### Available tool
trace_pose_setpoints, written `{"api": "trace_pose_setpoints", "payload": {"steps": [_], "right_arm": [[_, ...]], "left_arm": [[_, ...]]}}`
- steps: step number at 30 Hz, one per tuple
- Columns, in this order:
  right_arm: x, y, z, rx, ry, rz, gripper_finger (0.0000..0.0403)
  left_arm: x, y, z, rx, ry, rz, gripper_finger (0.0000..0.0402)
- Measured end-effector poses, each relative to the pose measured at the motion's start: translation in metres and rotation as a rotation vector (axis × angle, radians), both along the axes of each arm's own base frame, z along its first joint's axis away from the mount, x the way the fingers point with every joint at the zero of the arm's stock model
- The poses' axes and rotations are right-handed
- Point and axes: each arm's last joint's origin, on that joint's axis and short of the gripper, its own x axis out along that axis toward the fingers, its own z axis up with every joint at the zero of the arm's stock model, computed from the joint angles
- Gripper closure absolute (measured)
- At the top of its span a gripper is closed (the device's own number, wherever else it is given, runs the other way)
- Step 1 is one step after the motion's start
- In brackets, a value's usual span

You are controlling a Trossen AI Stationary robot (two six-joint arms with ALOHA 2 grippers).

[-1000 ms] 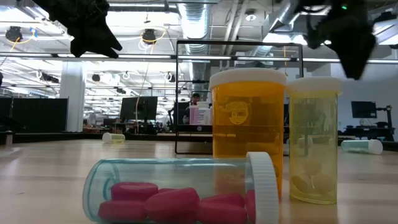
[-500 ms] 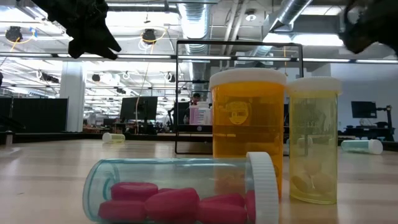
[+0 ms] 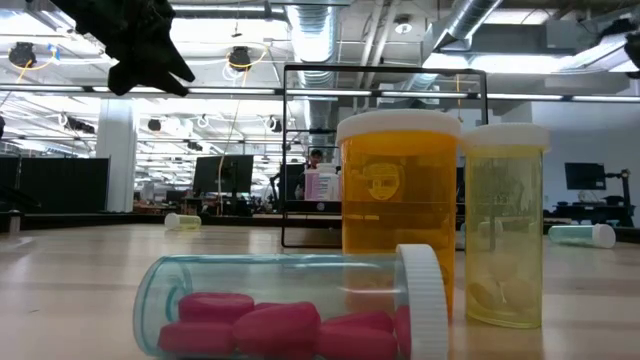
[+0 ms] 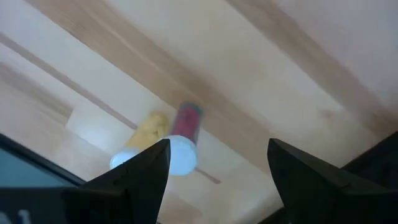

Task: Pick and place medicine bottles onto shelf by color
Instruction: Put the green pill bottle on the shelf, then put the yellow pill bottle on the shelf

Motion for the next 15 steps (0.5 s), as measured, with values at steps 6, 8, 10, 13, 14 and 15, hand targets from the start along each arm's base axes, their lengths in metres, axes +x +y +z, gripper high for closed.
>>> {"api": "trace_pose_setpoints", "payload": {"steps": [6,8,10,13,14,15], "right_arm": [[0.002,0.009,-0.010,-0.020,0.027,-0.017,0.0112],[0.002,0.009,-0.012,-0.028,0.031,0.001,0.0112],[0.000,0.008,-0.013,-0.038,0.038,0.010,0.0112],[0.001,0.008,-0.012,-0.031,0.031,0.011,0.0112],[0.001,0.008,-0.011,-0.028,0.029,0.011,0.0112],[0.001,0.008,-0.010,-0.025,0.025,0.009,0.0112]], "left_arm": [[0.000,0.000,0.000,-0.018,-0.006,0.003,0.0252],[0.000,0.000,0.000,-0.021,-0.008,0.005,0.0252],[0.000,0.000,0.000,-0.021,-0.007,0.005,0.0252],[0.000,0.000,0.000,-0.021,-0.007,0.005,0.0252],[0.000,0.000,0.000,-0.021,-0.007,0.004,0.0252],[0.000,0.000,0.000,-0.021,-0.006,0.004,0.0252]]}}
